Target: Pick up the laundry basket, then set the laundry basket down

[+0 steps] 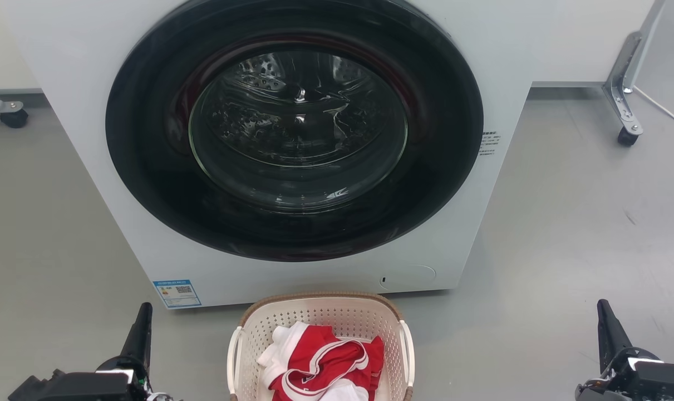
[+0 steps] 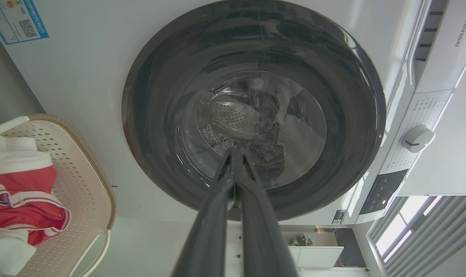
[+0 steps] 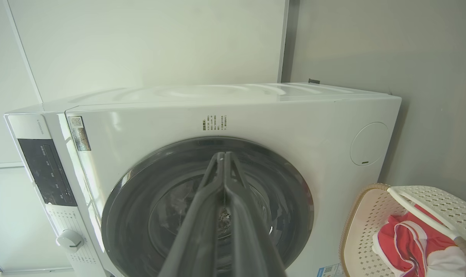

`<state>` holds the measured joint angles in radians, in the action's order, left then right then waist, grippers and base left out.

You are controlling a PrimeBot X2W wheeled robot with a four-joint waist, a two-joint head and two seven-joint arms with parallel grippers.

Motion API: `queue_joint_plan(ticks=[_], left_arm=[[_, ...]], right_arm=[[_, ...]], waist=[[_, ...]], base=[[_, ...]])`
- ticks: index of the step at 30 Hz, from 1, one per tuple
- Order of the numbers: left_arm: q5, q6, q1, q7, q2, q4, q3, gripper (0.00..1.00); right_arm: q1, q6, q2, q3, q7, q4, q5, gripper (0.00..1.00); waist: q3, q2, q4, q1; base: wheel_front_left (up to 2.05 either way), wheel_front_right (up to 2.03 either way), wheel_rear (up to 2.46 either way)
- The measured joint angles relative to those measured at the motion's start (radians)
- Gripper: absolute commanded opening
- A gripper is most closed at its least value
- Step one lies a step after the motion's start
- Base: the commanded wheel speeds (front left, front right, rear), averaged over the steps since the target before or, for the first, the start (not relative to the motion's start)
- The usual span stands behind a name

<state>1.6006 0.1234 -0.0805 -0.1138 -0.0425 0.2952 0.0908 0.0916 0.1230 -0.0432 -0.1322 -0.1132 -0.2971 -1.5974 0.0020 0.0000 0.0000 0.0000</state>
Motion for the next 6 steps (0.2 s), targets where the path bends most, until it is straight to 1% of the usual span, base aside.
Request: queue_joint_plan(ticks=[6], left_arm=[[0.0,0.0,0.0,0.0,0.0,0.0,0.0,0.0]], right_arm=[[0.0,0.0,0.0,0.0,0.0,0.0,0.0,0.0]], waist=[[0.0,0.0001,0.0,0.0]], base=[[0.0,0.0,0.0]])
